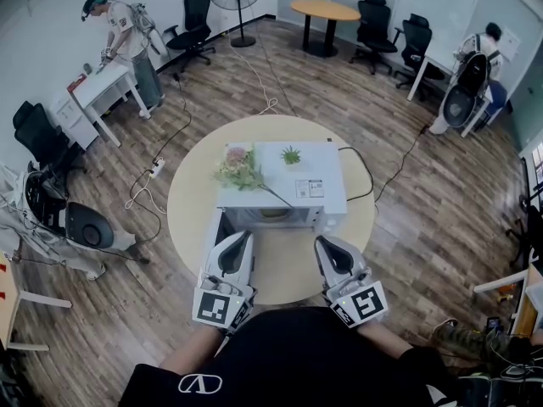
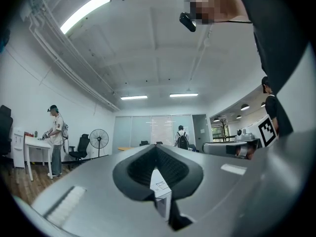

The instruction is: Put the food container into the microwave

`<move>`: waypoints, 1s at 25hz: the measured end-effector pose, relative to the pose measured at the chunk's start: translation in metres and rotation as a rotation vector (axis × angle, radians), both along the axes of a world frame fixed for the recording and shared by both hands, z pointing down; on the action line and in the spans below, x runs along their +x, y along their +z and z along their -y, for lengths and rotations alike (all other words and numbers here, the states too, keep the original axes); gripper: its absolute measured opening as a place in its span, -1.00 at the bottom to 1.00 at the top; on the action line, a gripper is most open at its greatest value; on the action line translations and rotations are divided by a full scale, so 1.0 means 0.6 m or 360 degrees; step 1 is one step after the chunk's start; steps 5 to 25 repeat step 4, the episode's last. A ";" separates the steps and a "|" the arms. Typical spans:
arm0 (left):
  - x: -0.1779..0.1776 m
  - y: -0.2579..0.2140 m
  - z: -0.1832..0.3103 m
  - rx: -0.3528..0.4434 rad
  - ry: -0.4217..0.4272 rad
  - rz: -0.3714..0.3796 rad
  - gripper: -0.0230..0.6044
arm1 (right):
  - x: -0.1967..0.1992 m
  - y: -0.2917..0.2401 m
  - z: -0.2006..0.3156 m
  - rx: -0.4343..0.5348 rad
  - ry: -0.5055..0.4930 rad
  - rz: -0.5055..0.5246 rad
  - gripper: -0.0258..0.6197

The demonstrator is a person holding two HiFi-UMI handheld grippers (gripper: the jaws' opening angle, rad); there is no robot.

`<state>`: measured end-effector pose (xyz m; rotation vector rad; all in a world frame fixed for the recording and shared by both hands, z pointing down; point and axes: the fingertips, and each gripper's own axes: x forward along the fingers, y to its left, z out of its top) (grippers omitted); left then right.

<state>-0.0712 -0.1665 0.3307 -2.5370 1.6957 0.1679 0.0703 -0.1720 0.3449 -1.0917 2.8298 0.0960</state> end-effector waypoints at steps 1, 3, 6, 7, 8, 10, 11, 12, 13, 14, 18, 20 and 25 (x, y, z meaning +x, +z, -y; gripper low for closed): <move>0.001 -0.002 0.000 0.0007 0.0000 0.0002 -0.93 | 0.001 -0.002 -0.001 0.0002 -0.0001 -0.0003 -0.90; 0.004 -0.003 -0.003 0.0006 -0.0001 0.0006 -0.93 | 0.002 -0.003 -0.003 0.0005 -0.0002 -0.0013 -0.90; 0.005 -0.002 -0.004 0.0003 -0.0003 0.0008 -0.93 | 0.003 -0.002 -0.005 0.0005 -0.0003 -0.0018 -0.90; 0.005 -0.002 -0.004 0.0003 -0.0003 0.0008 -0.93 | 0.003 -0.002 -0.005 0.0005 -0.0003 -0.0018 -0.90; 0.005 -0.002 -0.004 0.0003 -0.0003 0.0008 -0.93 | 0.003 -0.002 -0.005 0.0005 -0.0003 -0.0018 -0.90; 0.005 -0.002 -0.004 0.0003 -0.0003 0.0008 -0.93 | 0.003 -0.002 -0.005 0.0005 -0.0003 -0.0018 -0.90; 0.005 -0.002 -0.004 0.0003 -0.0003 0.0008 -0.93 | 0.003 -0.002 -0.005 0.0005 -0.0003 -0.0018 -0.90; 0.005 -0.002 -0.004 0.0003 -0.0003 0.0008 -0.93 | 0.003 -0.002 -0.005 0.0005 -0.0003 -0.0018 -0.90; 0.005 -0.002 -0.004 0.0003 -0.0003 0.0008 -0.93 | 0.003 -0.002 -0.005 0.0005 -0.0003 -0.0018 -0.90; 0.005 -0.002 -0.004 0.0003 -0.0003 0.0008 -0.93 | 0.003 -0.002 -0.005 0.0005 -0.0003 -0.0018 -0.90; 0.005 -0.002 -0.004 0.0003 -0.0003 0.0008 -0.93 | 0.003 -0.002 -0.005 0.0005 -0.0003 -0.0018 -0.90; 0.005 -0.002 -0.004 0.0003 -0.0003 0.0008 -0.93 | 0.003 -0.002 -0.005 0.0005 -0.0003 -0.0018 -0.90; 0.005 -0.002 -0.004 0.0003 -0.0003 0.0008 -0.93 | 0.003 -0.002 -0.005 0.0005 -0.0003 -0.0018 -0.90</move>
